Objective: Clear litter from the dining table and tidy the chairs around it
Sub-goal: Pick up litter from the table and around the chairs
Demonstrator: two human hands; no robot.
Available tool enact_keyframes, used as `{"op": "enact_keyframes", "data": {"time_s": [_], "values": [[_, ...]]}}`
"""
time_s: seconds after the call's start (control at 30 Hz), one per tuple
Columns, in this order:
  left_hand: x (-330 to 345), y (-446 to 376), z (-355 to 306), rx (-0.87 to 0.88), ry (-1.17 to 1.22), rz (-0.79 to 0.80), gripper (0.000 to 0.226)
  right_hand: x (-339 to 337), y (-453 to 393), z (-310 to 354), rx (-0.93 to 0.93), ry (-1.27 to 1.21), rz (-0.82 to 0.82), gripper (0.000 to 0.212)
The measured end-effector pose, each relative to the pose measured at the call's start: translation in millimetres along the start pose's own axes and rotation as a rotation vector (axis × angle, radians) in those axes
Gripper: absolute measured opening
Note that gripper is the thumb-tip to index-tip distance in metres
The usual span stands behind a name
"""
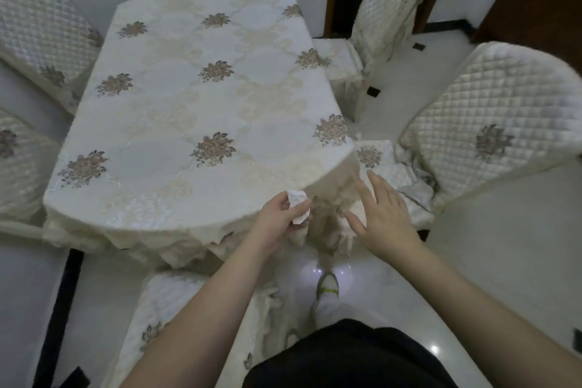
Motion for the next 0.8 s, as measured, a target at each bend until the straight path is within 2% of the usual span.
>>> {"op": "enact_keyframes", "data": {"time_s": [0.13,0.3,0.5,0.67,0.73,0.8], "values": [[59.6,5.6,8.2,-0.052,-0.029,0.172,0.016,-13.5,43.5,-54.2,0.143,-0.008,-0.027,0.070],[134.3,8.1,29.6,-0.248,0.083,0.331,0.022,-23.1,87.7,-111.0,0.306,-0.060,-0.034,0.068],[211.3,-1.4,60.4,-0.285,-0.040,0.368,0.015,-22.0,131.0,-188.2,0.426,-0.107,-0.025,0.081],[276.8,-13.5,95.3,-0.311,-0.142,0.414,0.055,-11.7,164.3,-271.4,0.454,-0.168,0.003,0.081],[303.8,-18.2,110.0,-0.333,-0.175,0.398,0.059,-10.8,176.5,-307.6,0.460,-0.189,0.026,0.080],[332.6,-21.7,120.9,-0.340,-0.179,0.353,0.054,-8.9,184.7,-341.1,0.444,-0.202,0.047,0.079]]}}
Point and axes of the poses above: each hand's wrist, its own y-axis away from the middle knuckle, its own x-axis out of the palm, z = x × y, the point moved 7 cm from there along -y, towards the middle knuckle
